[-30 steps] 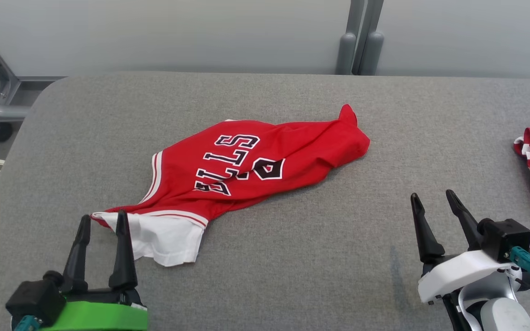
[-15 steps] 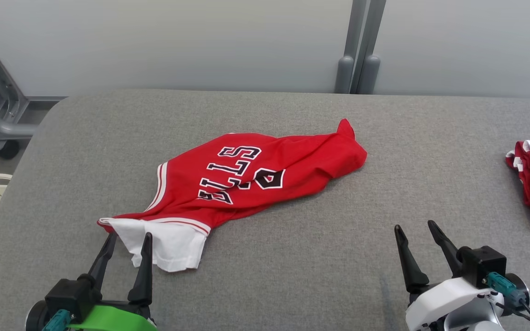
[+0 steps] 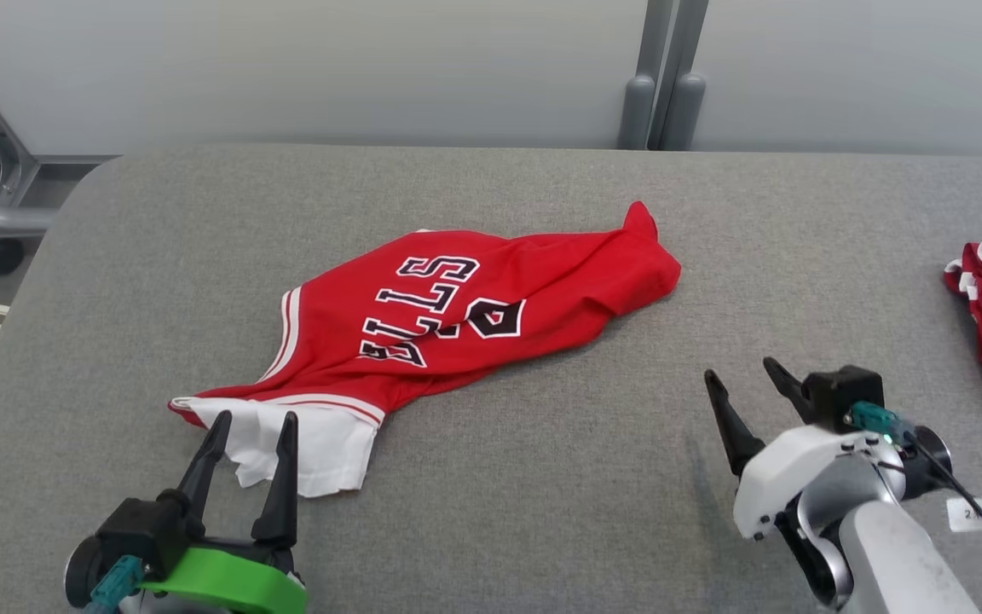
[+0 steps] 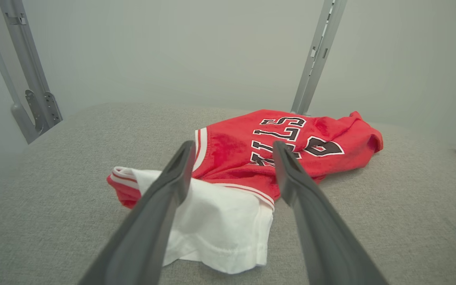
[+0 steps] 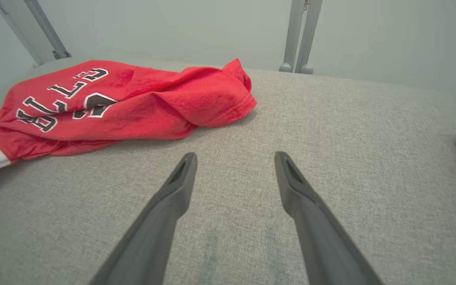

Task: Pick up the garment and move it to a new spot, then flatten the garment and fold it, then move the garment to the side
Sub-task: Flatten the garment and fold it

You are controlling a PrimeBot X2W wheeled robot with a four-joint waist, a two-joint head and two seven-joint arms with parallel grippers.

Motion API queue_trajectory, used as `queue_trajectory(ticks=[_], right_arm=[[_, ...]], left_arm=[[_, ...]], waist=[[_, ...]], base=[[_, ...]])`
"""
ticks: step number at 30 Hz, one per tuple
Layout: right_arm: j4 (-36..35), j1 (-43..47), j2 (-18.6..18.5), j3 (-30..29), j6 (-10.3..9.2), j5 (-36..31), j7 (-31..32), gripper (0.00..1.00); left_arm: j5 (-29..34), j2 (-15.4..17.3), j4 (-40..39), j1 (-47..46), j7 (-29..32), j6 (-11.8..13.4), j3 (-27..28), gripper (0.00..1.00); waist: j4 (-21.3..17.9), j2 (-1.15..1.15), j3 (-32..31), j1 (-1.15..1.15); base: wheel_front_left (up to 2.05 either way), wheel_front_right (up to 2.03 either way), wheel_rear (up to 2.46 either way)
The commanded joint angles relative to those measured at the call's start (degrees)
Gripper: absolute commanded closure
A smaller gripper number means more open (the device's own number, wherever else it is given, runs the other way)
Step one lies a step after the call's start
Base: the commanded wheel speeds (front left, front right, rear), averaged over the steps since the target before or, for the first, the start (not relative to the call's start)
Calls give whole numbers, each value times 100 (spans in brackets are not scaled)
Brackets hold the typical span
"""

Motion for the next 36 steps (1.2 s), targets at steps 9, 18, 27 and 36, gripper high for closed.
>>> queue_trajectory(ticks=[9,18,27,36], right_arm=[[1933,-2021,-352,92,-9,65,191,0],[3297,-3093,-583,339,-9,81,105,0],[4130,-3720,-693,650,-9,220,-64,0],[4480,-3944,-839,1003,-9,407,-348,100]], left_arm=[[104,-135,-15,-463,-1,-137,-222,0],[180,-251,-106,-723,-1,-190,-403,0],[174,-303,-170,-921,-1,-233,-467,0],[198,-386,-199,-984,-1,-238,-385,0]], waist=[[455,0,612,0],[815,0,1132,0],[1035,0,1511,0],[1104,0,1626,0]], base=[[0,0,0],[0,0,0],[0,0,0],[0,0,0]])
